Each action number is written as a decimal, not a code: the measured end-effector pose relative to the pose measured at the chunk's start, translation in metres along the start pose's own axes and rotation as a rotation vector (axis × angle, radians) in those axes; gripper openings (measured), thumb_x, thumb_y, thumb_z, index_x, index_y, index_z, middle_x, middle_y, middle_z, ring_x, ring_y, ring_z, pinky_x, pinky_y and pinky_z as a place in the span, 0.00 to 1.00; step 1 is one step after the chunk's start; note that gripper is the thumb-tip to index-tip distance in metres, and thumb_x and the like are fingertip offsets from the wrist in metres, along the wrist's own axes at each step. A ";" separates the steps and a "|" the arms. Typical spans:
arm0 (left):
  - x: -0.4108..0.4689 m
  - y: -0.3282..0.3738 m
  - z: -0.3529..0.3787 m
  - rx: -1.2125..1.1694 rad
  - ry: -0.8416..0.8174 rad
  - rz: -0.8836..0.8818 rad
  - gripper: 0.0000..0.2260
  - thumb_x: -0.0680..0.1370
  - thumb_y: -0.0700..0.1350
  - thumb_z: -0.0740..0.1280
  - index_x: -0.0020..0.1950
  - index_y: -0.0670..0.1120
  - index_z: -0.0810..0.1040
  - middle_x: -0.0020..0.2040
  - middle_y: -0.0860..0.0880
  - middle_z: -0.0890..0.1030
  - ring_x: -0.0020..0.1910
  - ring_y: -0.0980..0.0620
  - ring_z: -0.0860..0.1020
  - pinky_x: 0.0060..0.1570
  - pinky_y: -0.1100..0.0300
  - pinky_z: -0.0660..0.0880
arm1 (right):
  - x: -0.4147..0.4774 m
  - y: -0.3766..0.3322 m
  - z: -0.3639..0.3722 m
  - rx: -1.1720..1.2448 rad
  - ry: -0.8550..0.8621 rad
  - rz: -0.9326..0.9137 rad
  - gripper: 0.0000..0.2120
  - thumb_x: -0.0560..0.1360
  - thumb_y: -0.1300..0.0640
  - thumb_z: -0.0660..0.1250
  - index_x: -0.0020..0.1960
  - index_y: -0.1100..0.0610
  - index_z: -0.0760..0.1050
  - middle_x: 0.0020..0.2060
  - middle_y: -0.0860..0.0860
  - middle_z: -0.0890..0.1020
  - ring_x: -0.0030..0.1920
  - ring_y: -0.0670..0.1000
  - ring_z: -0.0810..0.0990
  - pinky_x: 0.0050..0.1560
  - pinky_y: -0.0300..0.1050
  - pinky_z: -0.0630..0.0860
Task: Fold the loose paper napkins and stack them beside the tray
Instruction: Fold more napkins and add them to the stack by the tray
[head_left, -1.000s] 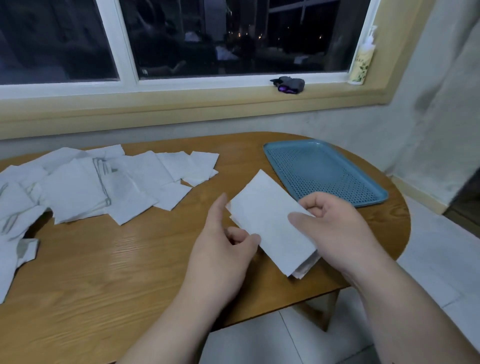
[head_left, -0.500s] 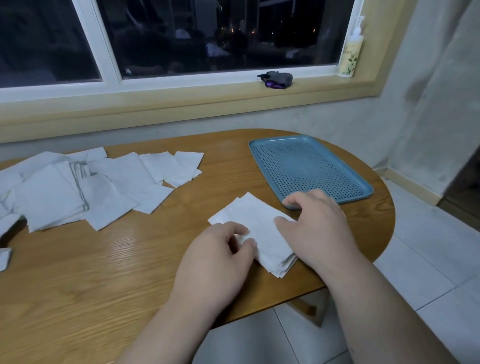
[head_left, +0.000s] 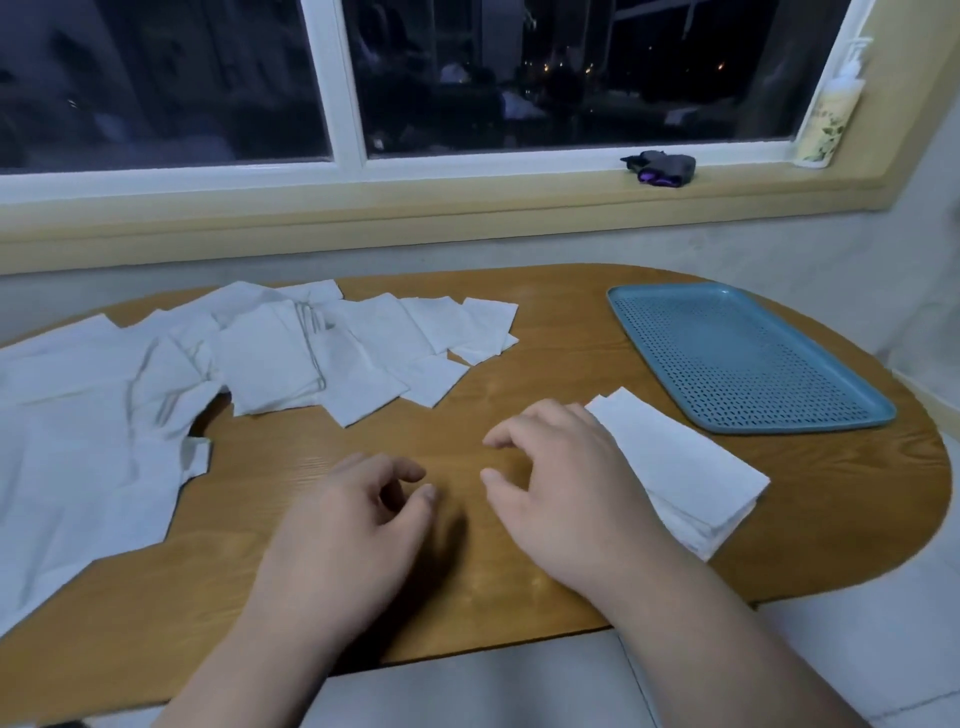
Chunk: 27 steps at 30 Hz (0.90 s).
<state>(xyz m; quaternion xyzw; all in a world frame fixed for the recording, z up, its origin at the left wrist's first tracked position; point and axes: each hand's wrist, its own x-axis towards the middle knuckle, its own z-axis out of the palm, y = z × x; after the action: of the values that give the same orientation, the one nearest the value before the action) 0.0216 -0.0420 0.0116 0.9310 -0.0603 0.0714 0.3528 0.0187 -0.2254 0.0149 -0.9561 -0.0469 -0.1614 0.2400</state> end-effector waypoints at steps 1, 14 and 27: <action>0.001 -0.007 -0.007 0.020 0.005 -0.017 0.06 0.76 0.59 0.66 0.49 0.60 0.80 0.42 0.59 0.78 0.42 0.64 0.75 0.40 0.66 0.70 | 0.001 -0.007 0.006 0.017 -0.026 -0.008 0.12 0.77 0.46 0.66 0.59 0.44 0.78 0.55 0.39 0.75 0.60 0.44 0.69 0.64 0.44 0.69; 0.008 -0.092 -0.085 -0.039 0.067 -0.179 0.08 0.77 0.58 0.65 0.52 0.59 0.80 0.42 0.61 0.79 0.42 0.65 0.76 0.40 0.66 0.71 | 0.022 -0.088 0.069 0.086 -0.200 -0.068 0.10 0.77 0.46 0.68 0.58 0.42 0.77 0.52 0.34 0.74 0.59 0.38 0.69 0.64 0.34 0.66; -0.003 -0.166 -0.157 0.016 0.136 -0.303 0.09 0.77 0.53 0.65 0.56 0.60 0.79 0.43 0.61 0.79 0.41 0.63 0.77 0.37 0.65 0.69 | 0.063 -0.196 0.133 0.077 -0.348 -0.203 0.13 0.77 0.46 0.67 0.62 0.43 0.76 0.53 0.37 0.74 0.59 0.41 0.70 0.58 0.37 0.68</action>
<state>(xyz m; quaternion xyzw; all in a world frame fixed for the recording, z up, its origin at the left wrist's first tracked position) 0.0319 0.1861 0.0196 0.9253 0.1053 0.0807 0.3553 0.0838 0.0115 0.0123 -0.9500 -0.1900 -0.0154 0.2472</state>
